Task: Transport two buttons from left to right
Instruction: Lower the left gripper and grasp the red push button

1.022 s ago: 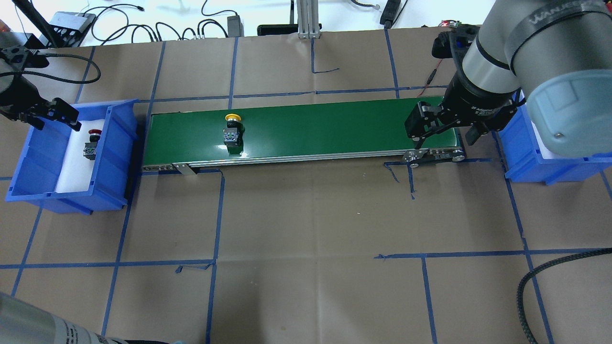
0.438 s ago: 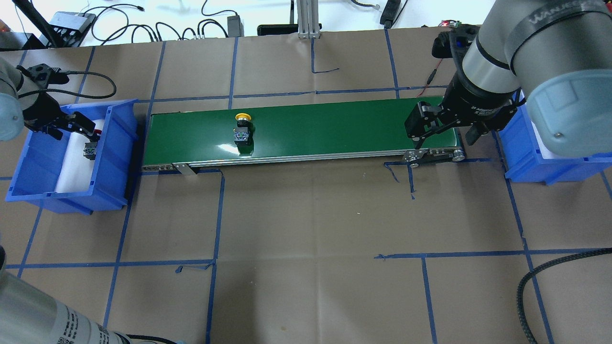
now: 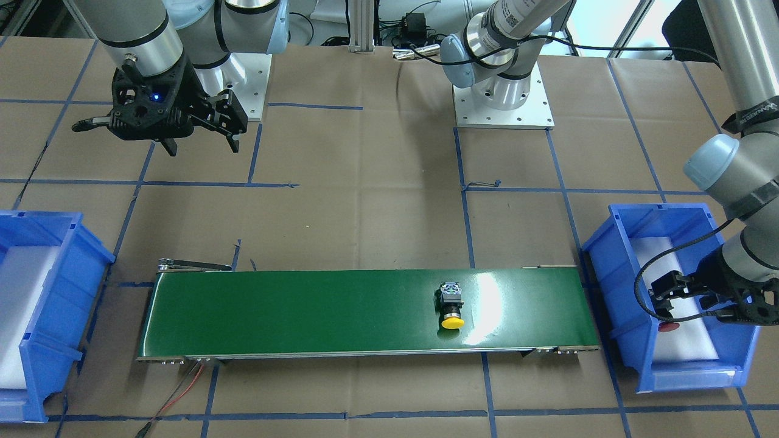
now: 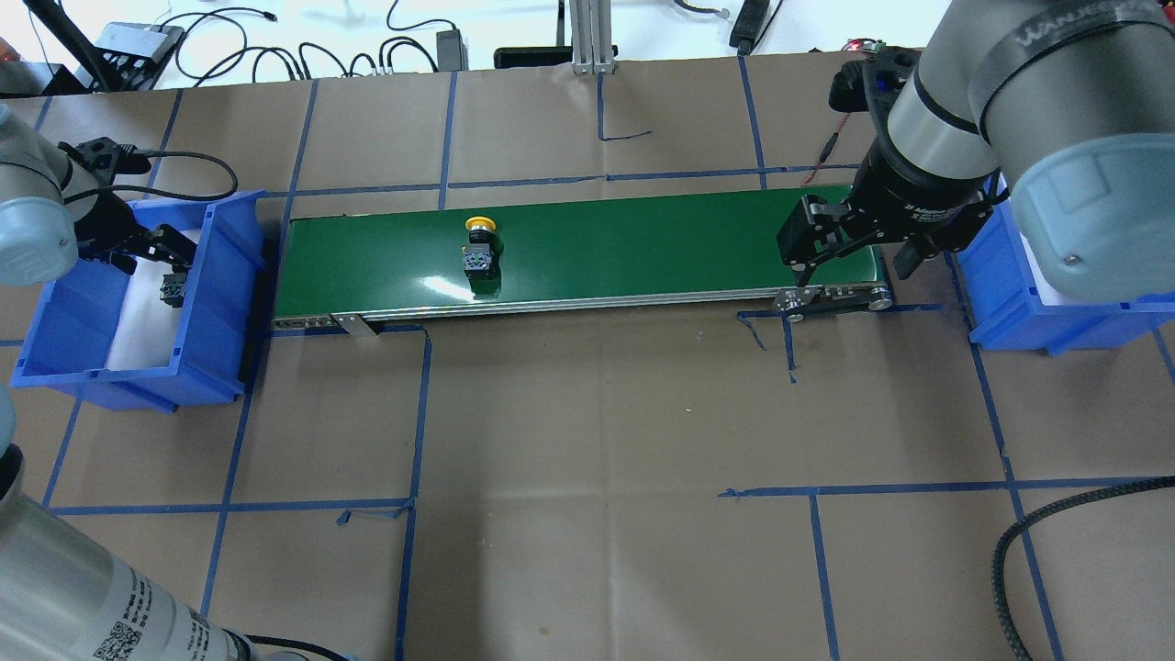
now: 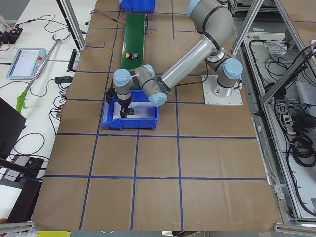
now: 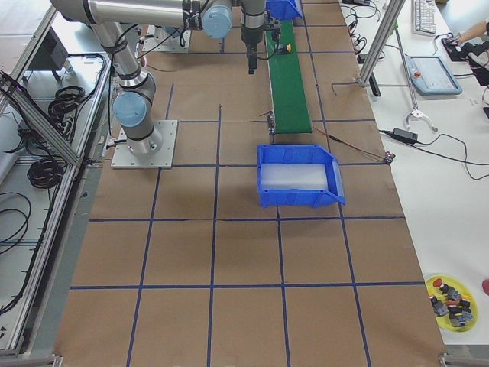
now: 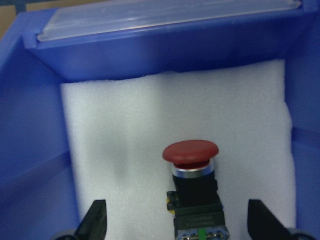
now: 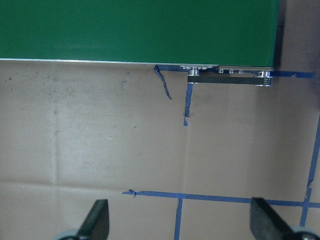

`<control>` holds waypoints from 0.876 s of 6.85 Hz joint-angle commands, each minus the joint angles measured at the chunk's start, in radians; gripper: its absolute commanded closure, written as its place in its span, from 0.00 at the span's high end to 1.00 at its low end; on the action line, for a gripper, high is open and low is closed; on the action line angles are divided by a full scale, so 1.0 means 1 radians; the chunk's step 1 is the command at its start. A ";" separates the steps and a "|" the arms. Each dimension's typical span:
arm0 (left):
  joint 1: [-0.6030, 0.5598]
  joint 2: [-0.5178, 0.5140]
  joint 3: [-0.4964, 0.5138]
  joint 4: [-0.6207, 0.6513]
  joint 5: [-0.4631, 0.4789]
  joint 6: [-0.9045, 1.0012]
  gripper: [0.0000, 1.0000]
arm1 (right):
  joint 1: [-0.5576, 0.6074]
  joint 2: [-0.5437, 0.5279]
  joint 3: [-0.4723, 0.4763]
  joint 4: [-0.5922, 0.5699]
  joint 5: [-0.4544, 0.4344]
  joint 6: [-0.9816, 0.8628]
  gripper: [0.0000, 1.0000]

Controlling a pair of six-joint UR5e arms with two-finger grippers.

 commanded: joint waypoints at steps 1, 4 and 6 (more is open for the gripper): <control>-0.001 -0.018 0.001 0.004 -0.006 -0.002 0.99 | 0.000 0.000 0.000 0.000 0.000 0.000 1.00; -0.001 -0.018 0.003 0.004 -0.020 0.002 0.41 | 0.000 0.000 0.000 0.000 0.000 0.000 1.00; 0.002 -0.001 0.036 -0.016 -0.020 0.007 0.21 | 0.000 0.000 0.000 0.000 0.000 0.000 1.00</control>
